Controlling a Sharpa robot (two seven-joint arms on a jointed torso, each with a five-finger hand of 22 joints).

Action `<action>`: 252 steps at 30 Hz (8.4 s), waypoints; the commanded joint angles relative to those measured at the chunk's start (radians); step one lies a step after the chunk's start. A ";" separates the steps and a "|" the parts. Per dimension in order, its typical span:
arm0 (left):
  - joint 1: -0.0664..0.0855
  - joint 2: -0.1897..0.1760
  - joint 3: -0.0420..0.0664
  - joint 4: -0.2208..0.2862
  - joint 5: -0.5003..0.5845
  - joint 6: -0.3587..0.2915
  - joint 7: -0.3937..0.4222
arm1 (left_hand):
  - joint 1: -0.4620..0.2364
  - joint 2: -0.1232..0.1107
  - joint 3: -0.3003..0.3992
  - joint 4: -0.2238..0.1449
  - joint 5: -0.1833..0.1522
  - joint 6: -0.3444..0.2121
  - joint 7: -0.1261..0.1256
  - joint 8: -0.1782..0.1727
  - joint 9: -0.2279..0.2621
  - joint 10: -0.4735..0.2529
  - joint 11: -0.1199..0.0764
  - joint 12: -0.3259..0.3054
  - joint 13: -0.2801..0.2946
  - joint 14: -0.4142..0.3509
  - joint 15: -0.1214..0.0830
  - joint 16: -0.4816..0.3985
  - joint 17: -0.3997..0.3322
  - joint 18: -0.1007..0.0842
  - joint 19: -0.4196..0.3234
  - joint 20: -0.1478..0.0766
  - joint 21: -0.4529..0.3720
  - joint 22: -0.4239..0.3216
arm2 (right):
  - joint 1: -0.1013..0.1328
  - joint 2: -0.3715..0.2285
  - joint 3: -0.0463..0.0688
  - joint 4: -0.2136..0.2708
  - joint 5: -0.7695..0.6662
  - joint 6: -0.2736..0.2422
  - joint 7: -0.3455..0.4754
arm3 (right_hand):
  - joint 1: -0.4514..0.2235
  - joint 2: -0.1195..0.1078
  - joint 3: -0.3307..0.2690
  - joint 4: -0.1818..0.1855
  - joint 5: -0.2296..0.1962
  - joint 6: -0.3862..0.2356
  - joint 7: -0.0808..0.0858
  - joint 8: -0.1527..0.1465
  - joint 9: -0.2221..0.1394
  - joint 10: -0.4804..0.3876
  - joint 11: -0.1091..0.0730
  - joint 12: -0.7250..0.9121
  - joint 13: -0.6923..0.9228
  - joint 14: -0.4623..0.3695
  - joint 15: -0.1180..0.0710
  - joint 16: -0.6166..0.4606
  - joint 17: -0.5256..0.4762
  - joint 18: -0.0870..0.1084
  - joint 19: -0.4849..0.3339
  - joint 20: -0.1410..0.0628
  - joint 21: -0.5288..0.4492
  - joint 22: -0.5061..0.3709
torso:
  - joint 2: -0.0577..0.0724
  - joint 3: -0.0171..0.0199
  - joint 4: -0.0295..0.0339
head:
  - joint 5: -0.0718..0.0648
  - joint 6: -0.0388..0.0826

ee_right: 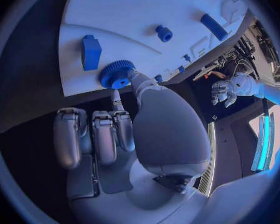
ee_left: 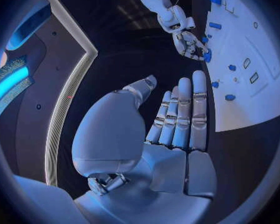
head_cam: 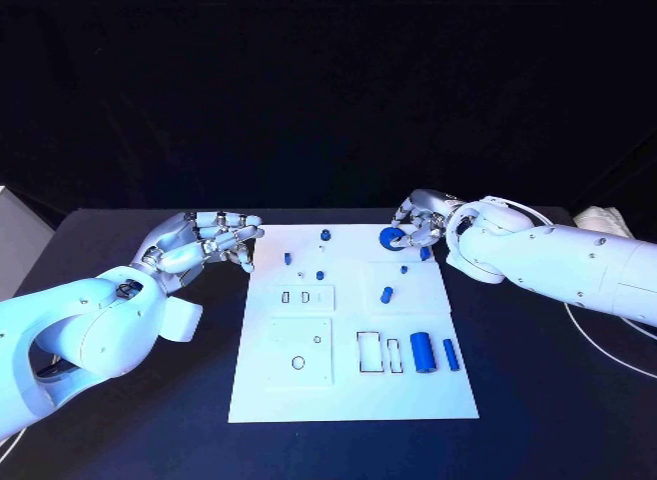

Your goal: Assemble the parts on the task board

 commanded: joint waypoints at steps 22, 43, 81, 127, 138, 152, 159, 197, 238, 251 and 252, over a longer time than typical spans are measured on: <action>0.001 0.004 0.001 -0.001 0.004 0.014 0.008 | 0.005 0.003 0.001 0.004 -0.005 -0.009 0.000 -0.006 0.001 -0.005 0.001 0.004 0.001 -0.006 -0.003 0.007 -0.001 0.013 -0.008 0.002 0.006 0.001 | -0.008 0.001 0.000 0.000 -0.037 -0.029 0.013 | 0.069 0.061 0.178 -0.039 0.079 0.084 -0.030 0.063 0.015 0.088 -0.024 0.019 0.237 0.104 -0.020 0.004 0.263 -0.015 0.054 -0.012 0.016 0.152 | 0.001 0.0010 -0.0011 | -0.002 -0.001; 0.001 0.005 0.001 -0.004 0.004 0.017 0.006 | 0.012 0.004 0.006 0.002 -0.005 -0.011 0.000 -0.007 0.001 -0.008 0.001 0.005 0.001 -0.008 -0.003 0.009 -0.003 0.014 -0.012 0.002 0.012 0.005 | -0.008 0.036 0.002 0.209 -0.237 -0.211 -0.040 | 0.022 0.027 0.214 -0.054 0.060 0.091 -0.035 0.081 0.023 0.088 -0.029 0.019 0.238 0.104 -0.023 0.004 0.263 -0.018 0.058 -0.016 0.025 0.164 | 0.001 -0.0009 0.0007 | 0.004 0.007; 0.001 0.017 0.001 -0.004 0.004 0.019 0.000 | 0.012 0.004 0.006 0.003 -0.006 -0.011 0.000 -0.007 0.001 -0.008 0.001 0.005 0.001 -0.008 -0.003 0.009 -0.003 0.013 -0.012 0.002 0.013 0.006 | -0.045 0.237 -0.013 0.022 -0.271 -0.145 -0.057 | 0.006 0.019 0.225 -0.059 0.044 0.078 -0.032 0.078 0.021 0.086 -0.027 0.016 0.236 0.104 -0.022 0.004 0.263 -0.018 0.059 -0.015 0.025 0.165 | 0.001 0.0004 0.0011 | 0.017 -0.005; 0.001 0.012 0.001 -0.006 0.004 0.015 0.001 | 0.012 0.003 0.008 0.006 -0.007 -0.012 0.000 -0.007 0.002 -0.010 0.002 0.007 0.001 -0.009 -0.002 0.011 -0.006 0.013 -0.017 0.003 0.020 0.009 | -0.049 0.215 -0.014 0.011 -0.142 -0.115 -0.007 | -0.141 0.108 -0.094 0.097 0.041 -0.012 0.007 -0.009 -0.036 0.038 0.011 -0.041 0.188 0.104 0.015 0.003 0.262 -0.017 0.056 0.021 0.017 0.165 | 0.001 0.0010 0.0004 | 0.013 -0.005; 0.001 0.011 0.001 -0.007 0.004 0.015 0.000 | 0.012 0.003 0.008 0.006 -0.007 -0.012 0.000 -0.007 0.002 -0.010 0.002 0.007 0.001 -0.009 -0.002 0.011 -0.006 0.013 -0.017 0.003 0.020 0.009 | -0.050 0.190 -0.014 0.036 -0.122 -0.136 0.009 | -0.137 0.128 -0.065 0.093 0.062 0.021 -0.007 0.010 -0.034 0.048 -0.002 -0.030 0.197 0.104 0.004 0.004 0.263 -0.019 0.060 0.012 0.024 0.172 | 0.001 0.0014 0.0000 | 0.014 -0.007; 0.001 0.010 0.001 -0.014 0.004 0.016 0.000 | 0.011 0.004 0.009 0.008 -0.007 -0.012 0.001 -0.007 0.002 -0.011 0.002 0.007 0.001 -0.009 -0.002 0.012 -0.006 0.013 -0.018 0.003 0.022 0.011 | -0.042 0.098 -0.008 0.116 -0.061 -0.259 0.082 | -0.115 0.096 -0.049 0.084 0.086 0.011 -0.006 0.006 -0.042 0.048 -0.002 -0.032 0.197 0.104 0.003 0.004 0.263 -0.019 0.061 0.008 0.025 0.175 | -0.002 0.0035 -0.0023 | 0.014 0.000; 0.001 0.015 0.001 -0.029 0.004 0.020 0.005 | 0.011 0.003 0.009 0.008 -0.007 -0.013 0.001 -0.007 0.002 -0.011 0.002 0.008 0.001 -0.010 -0.002 0.013 -0.007 0.013 -0.019 0.003 0.023 0.011 | -0.004 -0.040 -0.005 0.194 0.164 -0.171 0.189 | -0.079 0.070 -0.035 0.074 0.030 -0.009 0.003 -0.004 -0.051 0.034 0.006 -0.048 0.184 0.104 0.009 0.004 0.263 -0.016 0.055 0.013 0.014 0.165 | -0.009 0.0087 -0.0130 | -0.004 0.006; 0.000 0.024 0.000 -0.047 0.004 0.032 0.018 | 0.013 0.002 0.010 0.008 -0.007 -0.012 0.001 -0.006 0.003 -0.010 0.002 0.010 0.002 -0.015 -0.002 0.010 -0.010 0.013 -0.024 0.004 0.024 0.012 | -0.057 -0.225 -0.010 0.120 0.154 -0.073 0.277 | 0.112 0.016 -0.052 -0.005 0.022 -0.027 0.012 -0.011 -0.068 0.025 0.013 -0.059 0.176 0.104 0.016 0.004 0.263 -0.017 0.054 0.020 0.012 0.168 | -0.011 0.0241 -0.0247 | -0.031 -0.008; -0.001 0.023 0.000 -0.054 0.004 0.037 0.005 | 0.013 0.002 0.012 0.010 -0.007 -0.012 0.002 -0.006 0.003 -0.012 0.002 0.010 0.001 -0.016 -0.001 0.010 -0.012 0.013 -0.028 0.004 0.026 0.013 | -0.082 -0.168 -0.010 0.071 0.155 -0.078 0.249 | 0.110 0.053 0.030 0.011 0.008 0.050 -0.008 0.032 -0.066 0.049 -0.005 -0.034 0.197 0.104 0.000 0.004 0.263 -0.020 0.062 0.006 0.024 0.182 | -0.012 0.0227 -0.0265 | -0.033 -0.019; -0.001 0.023 0.000 -0.055 0.004 0.039 0.002 | 0.010 0.003 0.011 0.013 -0.007 -0.013 0.002 -0.007 0.003 -0.013 0.003 0.010 0.001 -0.016 0.000 0.010 -0.013 0.013 -0.029 0.004 0.027 0.014 | -0.082 -0.153 -0.009 0.061 0.159 -0.100 0.239 | 0.097 0.059 0.057 0.013 0.003 0.083 -0.022 0.055 -0.062 0.053 -0.016 -0.029 0.201 0.104 -0.010 0.004 0.263 -0.021 0.064 -0.001 0.028 0.185 | -0.013 0.0222 -0.0250 | -0.033 -0.022; -0.001 0.023 0.000 -0.055 0.004 0.039 0.002 | 0.010 0.003 0.011 0.013 -0.007 -0.013 0.002 -0.007 0.003 -0.013 0.003 0.010 0.001 -0.016 0.000 0.010 -0.013 0.013 -0.029 0.004 0.027 0.014 | -0.082 -0.151 -0.009 0.060 0.159 -0.102 0.239 | 0.097 0.059 0.058 0.013 0.003 0.084 -0.023 0.056 -0.062 0.054 -0.016 -0.029 0.201 0.104 -0.010 0.004 0.263 -0.021 0.064 -0.001 0.028 0.185 | -0.013 0.0222 -0.0253 | -0.033 -0.021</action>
